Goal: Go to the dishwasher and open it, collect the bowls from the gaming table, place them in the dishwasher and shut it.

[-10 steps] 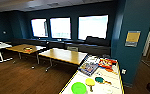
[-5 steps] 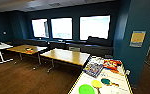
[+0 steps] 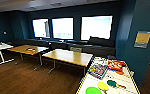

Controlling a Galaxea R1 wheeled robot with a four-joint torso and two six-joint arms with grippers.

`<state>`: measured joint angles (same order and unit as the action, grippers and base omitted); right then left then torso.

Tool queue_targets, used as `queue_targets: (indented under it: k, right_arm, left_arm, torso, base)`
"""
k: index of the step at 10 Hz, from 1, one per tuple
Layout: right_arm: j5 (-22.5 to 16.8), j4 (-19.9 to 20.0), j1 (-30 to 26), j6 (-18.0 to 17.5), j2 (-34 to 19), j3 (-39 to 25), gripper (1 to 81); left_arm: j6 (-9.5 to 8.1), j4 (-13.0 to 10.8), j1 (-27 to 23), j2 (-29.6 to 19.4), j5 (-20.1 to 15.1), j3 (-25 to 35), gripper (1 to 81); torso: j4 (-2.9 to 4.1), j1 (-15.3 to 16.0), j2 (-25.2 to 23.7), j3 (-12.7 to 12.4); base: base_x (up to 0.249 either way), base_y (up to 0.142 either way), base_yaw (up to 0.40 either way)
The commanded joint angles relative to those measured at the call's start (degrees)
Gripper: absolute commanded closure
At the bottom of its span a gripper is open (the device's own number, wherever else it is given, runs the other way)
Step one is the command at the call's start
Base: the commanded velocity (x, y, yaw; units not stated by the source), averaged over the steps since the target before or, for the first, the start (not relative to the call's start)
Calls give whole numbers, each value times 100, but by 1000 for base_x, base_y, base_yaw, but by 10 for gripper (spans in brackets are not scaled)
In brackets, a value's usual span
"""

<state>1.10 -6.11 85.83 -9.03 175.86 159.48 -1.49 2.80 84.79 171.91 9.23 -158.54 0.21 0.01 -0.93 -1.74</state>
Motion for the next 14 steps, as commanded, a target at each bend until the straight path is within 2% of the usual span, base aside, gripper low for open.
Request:
queue_targets:
  k: [1,2,11,14]
  right_arm:
    - [-268,-13,-352,-2,4,-5,10]
    - [-268,-13,-343,-2,4,-5,10]
    - [-268,-13,-343,-2,4,-5,10]
    - [-268,-13,-360,-2,4,-5,10]
  left_arm:
    - [8,-17,-361,-51,-211,-19,10]
    - [8,-17,-361,-51,-211,-19,10]
    - [17,-17,-361,-51,-228,-19,10]
    - [-1,-17,-361,-60,-237,-19,10]
  torso:
    - [0,0,0,0]
    - [0,2,2,0]
    - [0,5,2,2]
    - [0,2,2,2]
  base:
    - [0,136,0]
    - [0,98,0]
    - [0,0,0]
    - [0,0,-195]
